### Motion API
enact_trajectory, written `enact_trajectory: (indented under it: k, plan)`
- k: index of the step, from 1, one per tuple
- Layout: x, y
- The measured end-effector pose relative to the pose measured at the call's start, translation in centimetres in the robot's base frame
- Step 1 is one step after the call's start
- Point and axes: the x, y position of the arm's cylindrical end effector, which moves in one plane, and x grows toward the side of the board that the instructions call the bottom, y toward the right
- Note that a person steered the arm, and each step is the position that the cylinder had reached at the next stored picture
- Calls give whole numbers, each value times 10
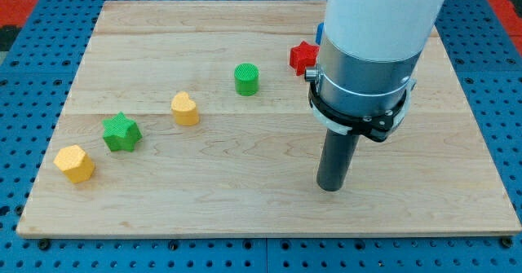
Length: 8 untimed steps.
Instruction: Move your hand parallel to the right of the yellow heart
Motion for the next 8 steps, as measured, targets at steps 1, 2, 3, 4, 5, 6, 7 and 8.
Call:
enact_trajectory:
  k: [1,2,3,4,5,6,7,8]
  plan:
    - [1,0]
    - [0,-6]
    - [-28,-15]
    - [-77,-15]
    - [-94,-4]
    - [-98,9]
    - [-98,8]
    - [-91,-1]
